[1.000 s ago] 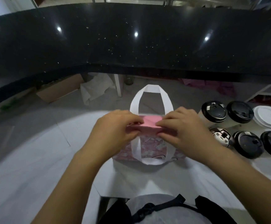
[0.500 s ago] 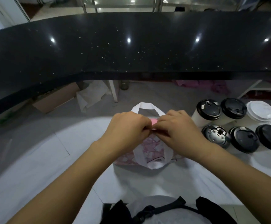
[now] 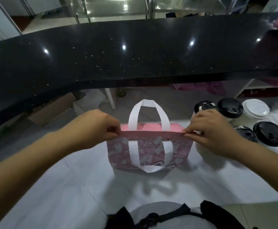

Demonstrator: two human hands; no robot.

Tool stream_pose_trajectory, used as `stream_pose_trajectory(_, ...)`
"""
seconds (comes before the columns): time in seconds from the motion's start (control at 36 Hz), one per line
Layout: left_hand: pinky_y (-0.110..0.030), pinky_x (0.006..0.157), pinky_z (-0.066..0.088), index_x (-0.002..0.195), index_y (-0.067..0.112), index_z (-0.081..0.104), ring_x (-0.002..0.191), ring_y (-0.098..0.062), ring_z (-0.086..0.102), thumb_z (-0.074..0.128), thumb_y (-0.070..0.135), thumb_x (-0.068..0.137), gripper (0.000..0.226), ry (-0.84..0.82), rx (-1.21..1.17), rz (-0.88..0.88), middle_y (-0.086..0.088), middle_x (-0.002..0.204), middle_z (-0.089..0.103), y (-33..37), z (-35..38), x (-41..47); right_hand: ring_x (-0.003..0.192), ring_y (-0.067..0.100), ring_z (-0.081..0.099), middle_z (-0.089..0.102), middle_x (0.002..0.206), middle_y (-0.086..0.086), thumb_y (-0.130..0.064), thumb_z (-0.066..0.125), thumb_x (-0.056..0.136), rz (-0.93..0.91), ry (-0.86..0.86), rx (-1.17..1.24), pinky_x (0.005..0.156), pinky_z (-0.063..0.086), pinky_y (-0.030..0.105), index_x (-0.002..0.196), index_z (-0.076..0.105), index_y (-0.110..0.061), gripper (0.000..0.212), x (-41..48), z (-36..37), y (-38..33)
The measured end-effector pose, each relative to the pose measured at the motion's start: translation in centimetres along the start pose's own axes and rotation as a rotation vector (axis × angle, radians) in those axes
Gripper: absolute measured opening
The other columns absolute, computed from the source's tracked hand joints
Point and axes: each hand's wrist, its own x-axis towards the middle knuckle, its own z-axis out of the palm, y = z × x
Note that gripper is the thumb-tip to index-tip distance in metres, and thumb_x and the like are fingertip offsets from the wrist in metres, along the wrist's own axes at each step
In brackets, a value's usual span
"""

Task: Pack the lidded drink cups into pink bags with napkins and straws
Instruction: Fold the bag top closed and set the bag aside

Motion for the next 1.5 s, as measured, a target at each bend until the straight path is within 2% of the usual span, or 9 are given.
stream_pose_trajectory(0.19,-0.001,0.066,0.04,0.115,0.031,0.073,0.075,0.004,0.057,0.067,0.03,0.091,0.025,-0.015,-0.004,0.056,0.015,0.101,0.07,-2.0,-0.4,-1.0,0.08,0.014,0.063,0.068,0.077,-0.014,-0.039,0.067,0.081,-0.014,-0.029,0.077,0.081,0.048,0.043,0.084,0.078,-0.027,0.016,-0.3,-0.3,0.4)
stream_pose_trajectory(0.31,-0.004,0.062,0.043,0.105,0.03,0.077,0.069,0.005,0.06,0.071,0.033,0.087,0.02,-0.003,-0.004,0.051,0.022,0.082,0.064,-3.0,-0.6,-1.0,0.072,0.009,0.058,0.06,0.072,-0.019,-0.037,0.069,0.082,-0.057,-0.016,0.126,0.08,0.047,0.032,0.083,0.077,-0.024,0.015,-0.6,0.0,0.3)
stream_pose_trajectory(0.56,-0.025,0.071,0.056,0.095,0.018,0.079,0.072,-0.001,0.062,0.077,0.018,0.083,0.012,0.334,-0.132,0.042,0.009,0.079,0.068,-4.9,-0.2,1.6,0.073,0.012,0.058,0.066,0.077,-0.005,-0.039,0.058,0.092,-0.112,0.041,0.229,0.066,0.045,0.022,0.088,0.074,-0.014,0.03,-2.2,1.0,-3.0)
stream_pose_trajectory(0.67,-0.027,0.076,0.057,0.096,0.024,0.079,0.079,-0.005,0.067,0.076,0.014,0.085,0.015,0.448,-0.394,-0.053,0.009,0.084,0.073,-5.1,0.7,4.1,0.069,0.011,0.056,0.064,0.072,-0.006,-0.035,0.061,0.091,-0.088,0.12,0.303,0.061,0.05,0.03,0.083,0.071,-0.014,0.025,-3.1,2.3,-6.4)
stream_pose_trajectory(0.94,-0.028,0.082,0.059,0.119,0.027,0.069,0.096,-0.013,0.071,0.071,0.01,0.089,0.035,0.575,-0.996,-0.209,0.003,0.112,0.072,-3.8,3.1,3.4,0.075,0.012,0.067,0.071,0.075,-0.009,-0.049,0.066,0.084,0.278,0.231,0.79,0.072,0.052,0.03,0.08,0.075,-0.023,0.028,-4.7,3.7,-10.2)
stream_pose_trajectory(1.11,-0.028,0.074,0.056,0.116,0.025,0.062,0.092,-0.018,0.069,0.059,0.015,0.098,0.021,0.999,-1.532,-0.728,-0.009,0.124,0.068,-5.1,11.3,0.9,0.083,0.019,0.07,0.074,0.083,0.003,-0.016,0.057,0.099,0.71,0.336,1.057,0.077,0.054,0.027,0.086,0.074,-0.01,0.022,-5.8,6.3,-6.3)
stream_pose_trajectory(1.31,-0.023,0.056,0.048,0.127,0.011,0.06,0.074,-0.017,0.059,0.05,0.012,0.1,0.029,0.77,-1.727,-0.965,-0.01,0.097,0.066,0.4,20.3,-1.1,0.119,0.018,0.057,0.056,0.136,-0.005,-0.032,0.051,0.102,0.865,-0.064,1.166,0.097,0.049,0.039,0.133,0.055,-0.035,0.031,-5.2,12.2,-5.0)
stream_pose_trajectory(1.42,-0.031,0.072,0.059,0.114,0.02,0.07,0.094,-0.022,0.072,0.049,0.026,0.099,0.026,0.579,-1.733,-0.852,-0.006,0.105,0.076,3.4,21.4,-1.9,0.129,0.019,0.051,0.05,0.143,-0.008,-0.047,0.045,0.102,0.886,-0.149,1.27,0.106,0.044,0.048,0.14,0.042,-0.042,0.039,-2.5,13.7,-6.5)
stream_pose_trajectory(1.5,-0.026,0.067,0.057,0.12,0.019,0.066,0.086,-0.015,0.074,0.043,0.036,0.104,0.032,0.559,-1.833,-0.807,-0.002,0.102,0.077,4.7,21.2,-2.0,0.127,0.017,0.056,0.058,0.139,-0.012,-0.079,0.054,0.079,0.912,-0.182,1.335,0.112,0.039,0.049,0.137,0.051,-0.045,0.067,-1.3,15.5,-6.5)
